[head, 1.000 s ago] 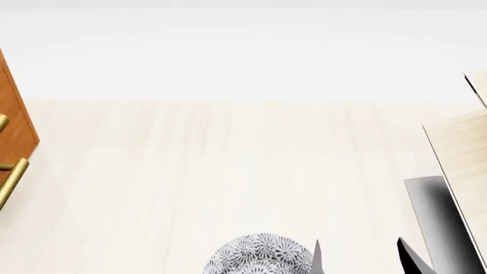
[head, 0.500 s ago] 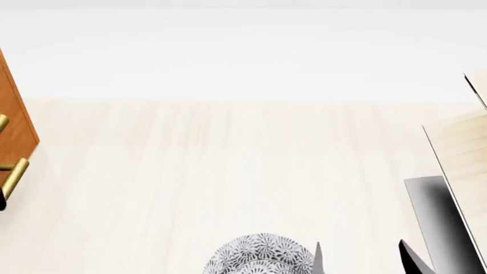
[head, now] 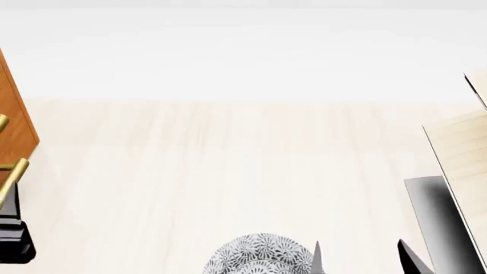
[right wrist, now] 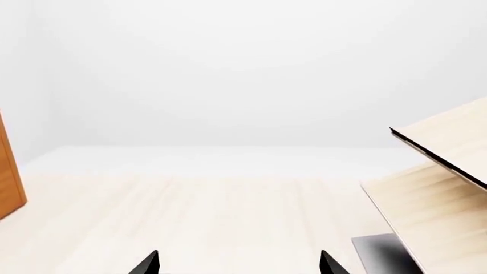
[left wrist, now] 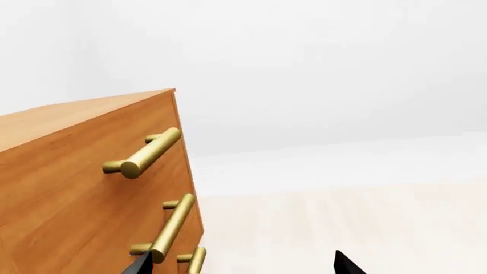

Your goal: Close the top drawer of the cabinet and put the bowl on top of it.

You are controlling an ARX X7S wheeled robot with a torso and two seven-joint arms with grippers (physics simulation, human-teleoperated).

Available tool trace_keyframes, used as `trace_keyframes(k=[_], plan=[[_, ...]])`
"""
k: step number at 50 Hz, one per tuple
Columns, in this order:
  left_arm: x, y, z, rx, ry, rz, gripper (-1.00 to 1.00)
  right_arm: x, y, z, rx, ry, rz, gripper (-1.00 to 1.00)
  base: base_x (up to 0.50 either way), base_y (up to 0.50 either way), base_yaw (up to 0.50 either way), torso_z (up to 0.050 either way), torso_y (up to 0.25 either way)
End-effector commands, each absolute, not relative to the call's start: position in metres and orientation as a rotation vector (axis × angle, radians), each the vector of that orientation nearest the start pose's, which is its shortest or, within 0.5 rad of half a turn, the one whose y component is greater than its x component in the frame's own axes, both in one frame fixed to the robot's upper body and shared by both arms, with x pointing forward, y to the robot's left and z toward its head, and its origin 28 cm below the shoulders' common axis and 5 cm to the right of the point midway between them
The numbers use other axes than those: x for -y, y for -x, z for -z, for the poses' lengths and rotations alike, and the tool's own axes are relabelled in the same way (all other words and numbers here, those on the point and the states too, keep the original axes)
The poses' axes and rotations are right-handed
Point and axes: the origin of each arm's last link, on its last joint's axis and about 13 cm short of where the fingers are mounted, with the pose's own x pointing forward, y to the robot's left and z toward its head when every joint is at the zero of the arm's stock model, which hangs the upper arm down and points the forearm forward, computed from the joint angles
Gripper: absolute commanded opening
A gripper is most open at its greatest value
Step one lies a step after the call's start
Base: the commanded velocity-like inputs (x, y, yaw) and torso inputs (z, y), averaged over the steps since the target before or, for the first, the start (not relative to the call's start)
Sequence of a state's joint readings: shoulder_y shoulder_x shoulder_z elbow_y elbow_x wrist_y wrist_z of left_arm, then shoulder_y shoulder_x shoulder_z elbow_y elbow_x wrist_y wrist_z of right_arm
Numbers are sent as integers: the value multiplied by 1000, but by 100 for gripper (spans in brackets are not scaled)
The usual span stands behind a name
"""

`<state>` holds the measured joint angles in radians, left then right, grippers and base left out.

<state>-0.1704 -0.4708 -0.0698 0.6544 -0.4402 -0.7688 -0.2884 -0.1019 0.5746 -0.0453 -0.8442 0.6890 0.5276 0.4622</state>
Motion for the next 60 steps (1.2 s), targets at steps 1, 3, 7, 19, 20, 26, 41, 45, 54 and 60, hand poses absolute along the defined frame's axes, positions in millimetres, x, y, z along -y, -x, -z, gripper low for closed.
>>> trace_keyframes(k=[1, 3, 7, 19, 20, 26, 41, 45, 54, 60], plan=[[-267, -189, -149, 63, -154, -49, 100, 130, -151, -140, 45, -19, -71, 100, 0, 0, 0, 0, 0], [-266, -186, -148, 62, -159, -41, 100, 131, -151, -142, 62, -14, -51, 100, 0, 0, 0, 0, 0], [-266, -182, -146, 63, -166, -33, 100, 131, -150, -143, 65, -19, -50, 100, 0, 0, 0, 0, 0], [-263, -180, -146, 56, -202, -6, 100, 134, -150, -143, 69, -24, -44, 100, 0, 0, 0, 0, 0], [-263, -181, -146, 56, -202, -5, 100, 134, -150, -143, 70, -24, -43, 100, 0, 0, 0, 0, 0], [-260, -185, -151, 38, -203, 17, 100, 135, -148, -141, 68, -25, -46, 100, 0, 0, 0, 0, 0], [-252, -215, -163, -78, -178, 205, 100, 137, -146, -137, 63, -28, -48, 100, 0, 0, 0, 0, 0], [-249, -223, -167, -115, -171, 255, 100, 138, -145, -136, 60, -27, -44, 100, 0, 0, 0, 0, 0], [-246, -237, -167, -219, -155, 381, 100, 137, -146, -136, 57, -24, -46, 100, 0, 0, 0, 0, 0], [-244, -253, -172, -238, -155, 385, 100, 137, -144, -136, 53, -21, -44, 100, 0, 0, 0, 0, 0]])
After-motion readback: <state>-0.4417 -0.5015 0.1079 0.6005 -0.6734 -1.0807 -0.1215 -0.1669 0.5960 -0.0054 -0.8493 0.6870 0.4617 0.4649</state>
